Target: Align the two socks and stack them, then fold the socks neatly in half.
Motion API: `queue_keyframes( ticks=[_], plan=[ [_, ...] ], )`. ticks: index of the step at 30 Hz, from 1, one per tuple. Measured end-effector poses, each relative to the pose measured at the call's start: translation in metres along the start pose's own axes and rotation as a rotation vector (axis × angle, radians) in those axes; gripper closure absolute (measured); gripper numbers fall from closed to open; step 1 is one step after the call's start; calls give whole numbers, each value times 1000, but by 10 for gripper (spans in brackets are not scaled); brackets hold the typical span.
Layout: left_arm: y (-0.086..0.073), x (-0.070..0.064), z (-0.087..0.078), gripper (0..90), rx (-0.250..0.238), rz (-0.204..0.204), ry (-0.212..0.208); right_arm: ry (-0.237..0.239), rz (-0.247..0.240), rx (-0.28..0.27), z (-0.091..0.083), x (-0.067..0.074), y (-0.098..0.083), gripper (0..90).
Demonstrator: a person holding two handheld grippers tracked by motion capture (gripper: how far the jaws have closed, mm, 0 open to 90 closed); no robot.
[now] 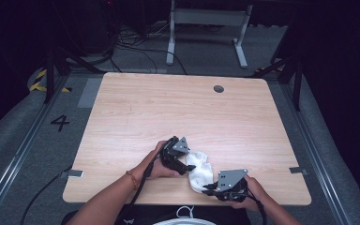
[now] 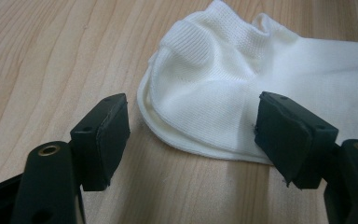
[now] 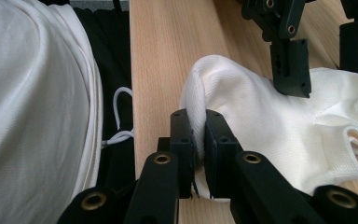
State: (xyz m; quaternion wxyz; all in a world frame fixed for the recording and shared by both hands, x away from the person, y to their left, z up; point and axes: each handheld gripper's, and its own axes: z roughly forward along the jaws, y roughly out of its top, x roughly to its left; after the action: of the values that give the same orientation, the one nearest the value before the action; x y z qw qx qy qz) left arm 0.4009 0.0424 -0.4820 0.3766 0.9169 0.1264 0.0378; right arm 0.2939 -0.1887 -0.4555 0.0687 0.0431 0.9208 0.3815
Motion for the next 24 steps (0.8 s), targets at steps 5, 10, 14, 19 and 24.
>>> queue_keyframes(
  ticks=[5,10,14,19,24],
  plan=[
    [1,1,0,250,-1,8,-1,-3,2,1,-1,-1,-1,836],
    [5,-1,-6,264,-26,10,9,-9,7,-3,-5,-1,-1,835],
    [6,0,-12,265,-35,9,11,-13,9,-7,-6,0,-1,835],
    [1,0,-7,264,13,14,22,-20,-2,-14,-10,3,1,836],
    [1,0,-4,258,15,7,11,-27,-11,-25,-14,5,4,835]
  ],
)
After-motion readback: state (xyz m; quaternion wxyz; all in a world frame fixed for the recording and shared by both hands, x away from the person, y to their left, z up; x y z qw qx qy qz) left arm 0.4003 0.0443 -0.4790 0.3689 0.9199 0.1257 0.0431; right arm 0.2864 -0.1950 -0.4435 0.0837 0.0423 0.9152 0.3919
